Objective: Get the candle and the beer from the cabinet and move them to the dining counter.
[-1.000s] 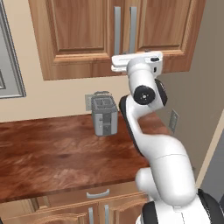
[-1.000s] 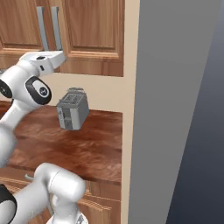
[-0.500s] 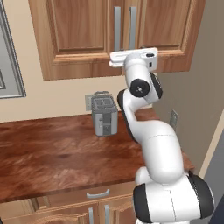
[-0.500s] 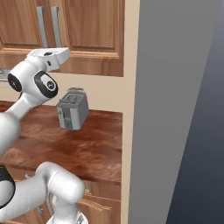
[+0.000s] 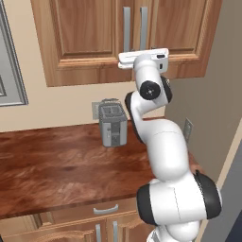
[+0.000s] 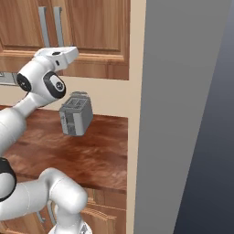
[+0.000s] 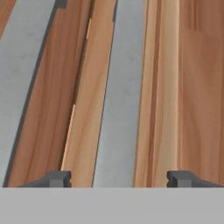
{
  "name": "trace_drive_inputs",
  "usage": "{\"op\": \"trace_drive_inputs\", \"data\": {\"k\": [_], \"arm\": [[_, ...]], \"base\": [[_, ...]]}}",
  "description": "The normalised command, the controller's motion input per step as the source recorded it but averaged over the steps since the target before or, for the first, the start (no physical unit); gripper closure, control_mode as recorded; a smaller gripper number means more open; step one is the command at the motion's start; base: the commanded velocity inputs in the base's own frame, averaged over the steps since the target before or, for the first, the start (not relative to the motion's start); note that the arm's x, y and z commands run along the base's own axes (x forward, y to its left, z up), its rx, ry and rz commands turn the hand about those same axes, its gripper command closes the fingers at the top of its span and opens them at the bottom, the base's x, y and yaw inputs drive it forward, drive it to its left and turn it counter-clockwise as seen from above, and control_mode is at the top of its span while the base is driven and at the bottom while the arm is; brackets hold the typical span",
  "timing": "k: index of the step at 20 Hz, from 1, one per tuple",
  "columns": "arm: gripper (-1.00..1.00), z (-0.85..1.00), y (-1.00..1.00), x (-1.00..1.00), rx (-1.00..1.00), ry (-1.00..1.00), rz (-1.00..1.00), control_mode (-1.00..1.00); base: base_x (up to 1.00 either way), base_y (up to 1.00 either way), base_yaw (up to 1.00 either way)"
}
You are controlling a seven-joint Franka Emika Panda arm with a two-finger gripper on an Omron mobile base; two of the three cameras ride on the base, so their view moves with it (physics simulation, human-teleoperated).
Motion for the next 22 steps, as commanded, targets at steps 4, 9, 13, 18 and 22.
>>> {"op": "trace_drive_inputs", "data": {"k": [4,9,13,18,22], "arm": [[1.0,0.0,0.0,0.39,0.0,0.0,0.0,-1.0],[1.0,0.0,0.12,0.28,0.0,0.0,-0.01,-1.0],[1.0,-0.04,0.03,0.01,0.0,0.02,0.0,-1.0],[1.0,-0.16,0.08,0.01,0.0,0.07,0.0,-1.0],[1.0,-0.15,-0.13,-0.33,0.0,0.05,-0.01,-1.0]], "base": [[0.0,0.0,0.0],[0.0,0.0,0.0],[0.0,0.0,0.0],[0.0,0.0,0.0],[0.0,0.0,0.0]]}}
